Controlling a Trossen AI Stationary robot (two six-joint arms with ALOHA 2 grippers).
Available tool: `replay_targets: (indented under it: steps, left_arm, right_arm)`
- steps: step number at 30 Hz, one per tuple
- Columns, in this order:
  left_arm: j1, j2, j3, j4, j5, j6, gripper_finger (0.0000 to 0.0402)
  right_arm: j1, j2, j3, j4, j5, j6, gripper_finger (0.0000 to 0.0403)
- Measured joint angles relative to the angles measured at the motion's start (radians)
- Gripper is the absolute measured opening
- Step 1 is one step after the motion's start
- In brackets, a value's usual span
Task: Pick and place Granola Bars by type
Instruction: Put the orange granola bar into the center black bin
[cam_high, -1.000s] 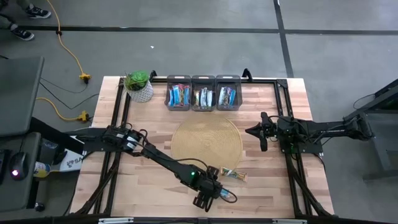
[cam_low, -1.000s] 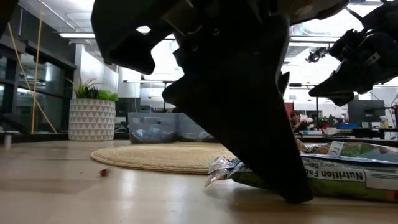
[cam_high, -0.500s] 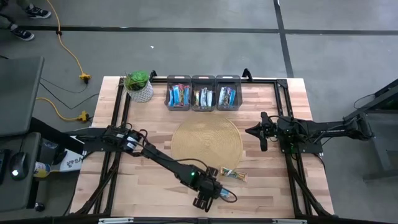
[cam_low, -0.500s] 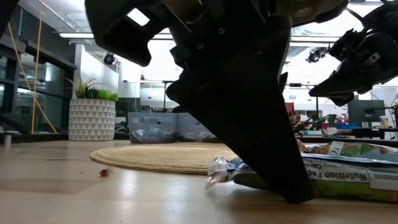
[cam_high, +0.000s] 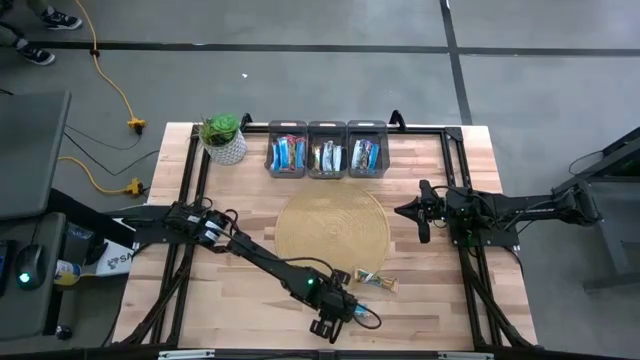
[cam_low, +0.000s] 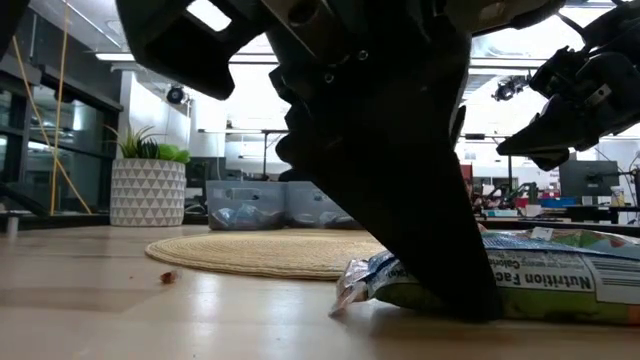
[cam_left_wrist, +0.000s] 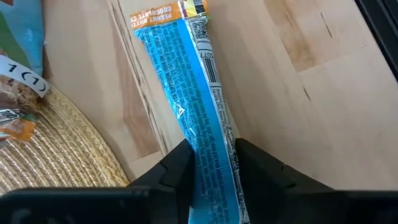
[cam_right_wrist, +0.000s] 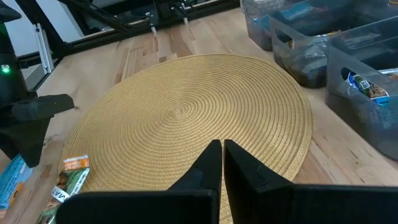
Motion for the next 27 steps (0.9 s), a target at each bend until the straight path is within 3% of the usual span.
replay_targets:
  steps: [8,14,17,21,27]
  left_arm:
    - [0.02,0.007,0.145,-0.036,-0.04,-0.003,0.0099]
    - [0.074,0.003,0.315,-0.054,0.056,-0.019,0.0099]
    - [0.111,0.003,0.409,-0.058,0.19,0.003,0.0099]
    - [0.17,0.0,0.517,0.0,0.451,0.005,0.0099]
    - [0.254,0.0,0.53,0.38,0.866,-0.209,0.0099]
  right_arm:
    - [0.0,0.0,0.0,0.0,0.0,0.0,0.0]
    - [0.0,0.0,0.0,0.0,0.0,0.0,0.0]
    - [0.0,0.0,0.0,0.0,0.0,0.0,0.0]
    - [0.0,0.0,0.0,0.0,0.0,0.0,0.0]
    - [0.0,0.0,0.0,0.0,0.0,0.0,0.0]
